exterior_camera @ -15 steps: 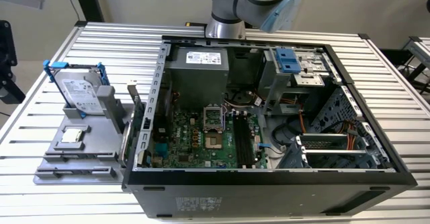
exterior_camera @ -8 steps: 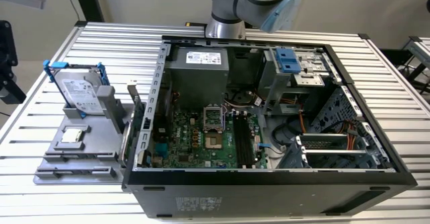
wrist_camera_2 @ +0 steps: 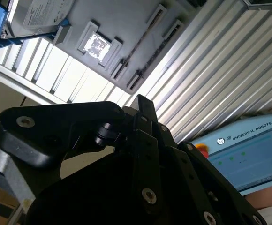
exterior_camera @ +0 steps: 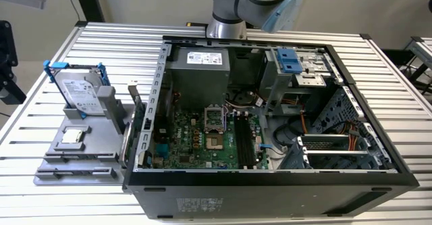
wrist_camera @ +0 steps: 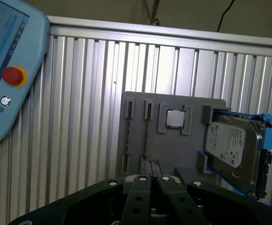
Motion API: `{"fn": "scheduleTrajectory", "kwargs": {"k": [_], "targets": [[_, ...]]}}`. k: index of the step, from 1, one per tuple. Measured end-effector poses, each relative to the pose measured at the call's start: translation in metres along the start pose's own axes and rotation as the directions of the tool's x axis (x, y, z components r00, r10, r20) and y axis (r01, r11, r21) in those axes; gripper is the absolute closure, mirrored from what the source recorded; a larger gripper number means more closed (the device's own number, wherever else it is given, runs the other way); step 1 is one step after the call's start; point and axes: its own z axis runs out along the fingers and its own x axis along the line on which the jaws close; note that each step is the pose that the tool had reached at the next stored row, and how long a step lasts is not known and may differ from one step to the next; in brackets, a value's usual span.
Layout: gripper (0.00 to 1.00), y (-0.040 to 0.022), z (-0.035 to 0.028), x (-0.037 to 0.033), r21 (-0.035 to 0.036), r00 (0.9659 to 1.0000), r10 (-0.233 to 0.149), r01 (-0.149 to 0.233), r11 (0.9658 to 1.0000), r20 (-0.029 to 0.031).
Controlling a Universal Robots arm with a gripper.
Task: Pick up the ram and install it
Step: 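Pick up the ram and move it above insertion slot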
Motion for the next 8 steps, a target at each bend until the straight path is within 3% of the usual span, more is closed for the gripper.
{"fn": "scheduleTrajectory", "kwargs": {"k": [4, 5, 8], "targets": [[1.0, 0.0, 0.0, 0.0, 0.0, 1.0, 0.0, 0.0, 1.0, 0.0], [0.0, 0.0, 0.0, 0.0, 0.0001, 1.0, 0.0, 0.0, 1.0, 0.0], [0.0, 0.0, 0.0, 0.0, 0.0001, 1.0, 0.0, 0.0, 1.0, 0.0]]}}
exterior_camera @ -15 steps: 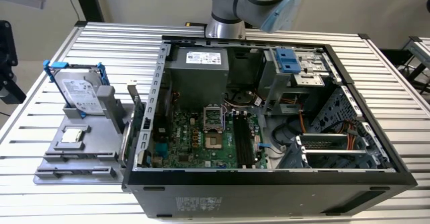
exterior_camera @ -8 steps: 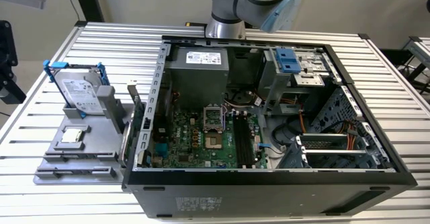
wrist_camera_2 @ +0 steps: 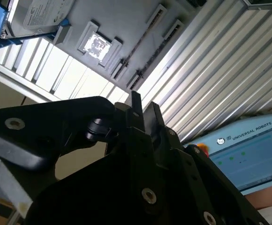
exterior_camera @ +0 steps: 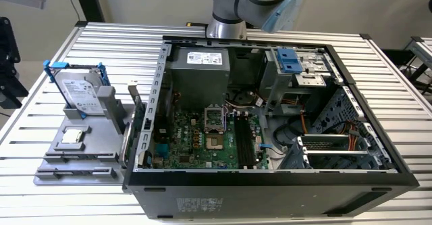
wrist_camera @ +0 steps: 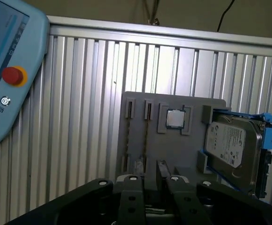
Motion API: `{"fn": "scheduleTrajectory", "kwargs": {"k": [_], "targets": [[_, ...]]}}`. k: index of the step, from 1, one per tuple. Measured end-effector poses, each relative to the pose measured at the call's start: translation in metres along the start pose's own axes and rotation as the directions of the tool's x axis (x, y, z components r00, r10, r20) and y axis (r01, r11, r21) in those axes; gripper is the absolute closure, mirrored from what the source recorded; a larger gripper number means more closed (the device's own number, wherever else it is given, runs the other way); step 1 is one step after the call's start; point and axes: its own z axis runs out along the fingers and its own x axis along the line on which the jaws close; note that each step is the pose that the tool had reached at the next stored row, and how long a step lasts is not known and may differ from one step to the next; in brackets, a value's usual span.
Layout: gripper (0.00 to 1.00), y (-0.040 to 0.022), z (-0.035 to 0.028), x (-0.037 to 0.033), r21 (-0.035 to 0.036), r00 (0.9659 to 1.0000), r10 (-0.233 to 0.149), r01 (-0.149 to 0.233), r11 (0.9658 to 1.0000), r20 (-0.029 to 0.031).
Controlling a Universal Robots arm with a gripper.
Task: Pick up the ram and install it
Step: 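Pick up the ram and move it above insertion slot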
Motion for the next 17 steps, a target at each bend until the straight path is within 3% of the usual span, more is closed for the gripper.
{"fn": "scheduleTrajectory", "kwargs": {"k": [10, 17], "targets": [[0.0, -0.0001, 0.0008, -0.0006, 0.0, 1.0, 0.001, -0.001, 1.0, -0.0001], [0.0, -0.0002, 0.0113, -0.0012, -0.0017, 0.9996, 0.029, -0.029, 0.9996, 0.0024]]}}
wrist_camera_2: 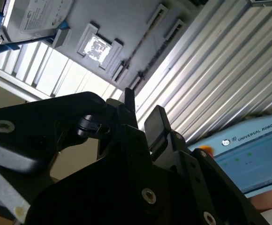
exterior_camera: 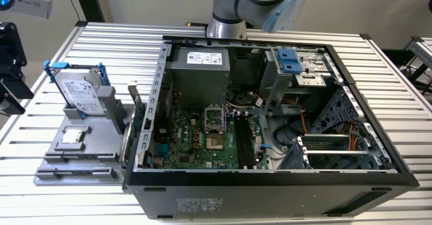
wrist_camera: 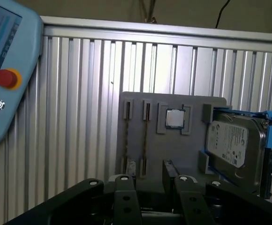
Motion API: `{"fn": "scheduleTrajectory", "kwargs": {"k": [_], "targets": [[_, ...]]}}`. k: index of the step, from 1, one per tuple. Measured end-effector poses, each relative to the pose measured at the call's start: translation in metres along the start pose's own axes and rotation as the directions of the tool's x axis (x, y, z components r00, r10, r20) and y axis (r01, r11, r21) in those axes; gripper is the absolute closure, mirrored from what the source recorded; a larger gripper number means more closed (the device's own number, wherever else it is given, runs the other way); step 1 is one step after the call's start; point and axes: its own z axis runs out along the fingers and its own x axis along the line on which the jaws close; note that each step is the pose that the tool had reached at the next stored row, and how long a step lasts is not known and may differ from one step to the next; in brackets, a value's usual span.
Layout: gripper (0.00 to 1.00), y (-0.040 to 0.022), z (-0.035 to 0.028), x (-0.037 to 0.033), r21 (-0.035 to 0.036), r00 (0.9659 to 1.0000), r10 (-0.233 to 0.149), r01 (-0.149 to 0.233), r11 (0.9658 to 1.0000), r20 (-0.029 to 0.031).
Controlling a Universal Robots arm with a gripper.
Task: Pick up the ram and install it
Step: 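Pick up the ram and move it above insertion slot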
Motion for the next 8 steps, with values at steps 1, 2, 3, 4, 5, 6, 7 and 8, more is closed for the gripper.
{"fn": "scheduleTrajectory", "kwargs": {"k": [1, 2, 3, 4, 5, 6, 7, 8], "targets": [[0.0, -0.0001, 0.0019, -0.0002, -0.0001, 1.0, 0.001, -0.001, 1.0, 0.0], [0.0, -0.0001, 0.0037, -0.0002, -0.0001, 1.0, 0.001, -0.001, 1.0, 0.0001], [0.0, -0.0001, 0.0054, -0.0003, -0.0001, 1.0, 0.002, -0.002, 1.0, 0.0001], [0.0, -0.0002, 0.0072, -0.0004, -0.0001, 1.0, 0.002, -0.002, 1.0, 0.0001], [0.0, -0.0002, 0.009, -0.0005, 0.0, 1.0, 0.002, -0.002, 1.0, 0.0001], [0.0, -0.0002, 0.0108, -0.0005, 0.0, 1.0, 0.002, -0.002, 1.0, 0.0002], [0.0, -0.0002, 0.0123, -0.0005, -0.0001, 1.0, 0.002, -0.002, 1.0, 0.0], [0.0, -0.0003, 0.0139, -0.0004, 0.0, 1.0, 0.002, -0.002, 1.0, 0.0001]]}}
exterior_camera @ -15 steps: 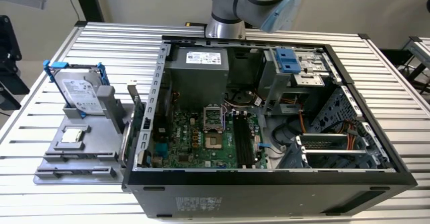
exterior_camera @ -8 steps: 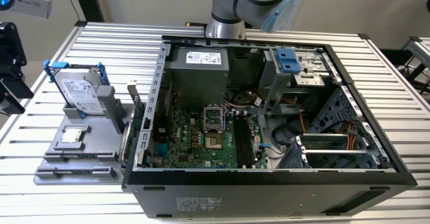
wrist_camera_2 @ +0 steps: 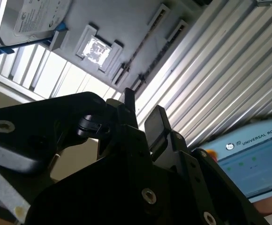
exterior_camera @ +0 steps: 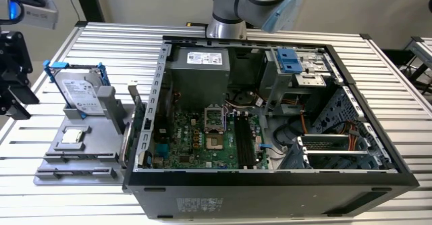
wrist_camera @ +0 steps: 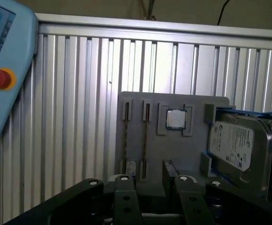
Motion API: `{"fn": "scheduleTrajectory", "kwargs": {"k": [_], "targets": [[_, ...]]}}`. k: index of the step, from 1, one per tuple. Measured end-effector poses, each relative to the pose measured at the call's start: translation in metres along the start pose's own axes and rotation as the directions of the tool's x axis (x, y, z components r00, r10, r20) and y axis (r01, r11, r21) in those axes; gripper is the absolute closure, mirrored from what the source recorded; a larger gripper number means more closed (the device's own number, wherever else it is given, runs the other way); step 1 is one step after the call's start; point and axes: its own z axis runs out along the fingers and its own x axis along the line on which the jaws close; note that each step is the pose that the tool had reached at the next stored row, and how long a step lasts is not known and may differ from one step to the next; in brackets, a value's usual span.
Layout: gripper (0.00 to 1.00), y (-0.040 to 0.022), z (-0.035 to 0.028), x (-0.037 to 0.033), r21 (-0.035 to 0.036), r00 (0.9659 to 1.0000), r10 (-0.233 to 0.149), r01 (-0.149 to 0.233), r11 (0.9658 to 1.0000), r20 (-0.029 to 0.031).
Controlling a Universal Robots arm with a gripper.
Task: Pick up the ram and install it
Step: 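Pick up the ram and move it above insertion slot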
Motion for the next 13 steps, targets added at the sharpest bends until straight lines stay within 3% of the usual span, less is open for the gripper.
{"fn": "scheduleTrajectory", "kwargs": {"k": [13], "targets": [[0.0, -0.0002, 0.0161, 0.0003, -0.0001, 1.0, 0.0, 0.0, 1.0, -0.0014]]}}
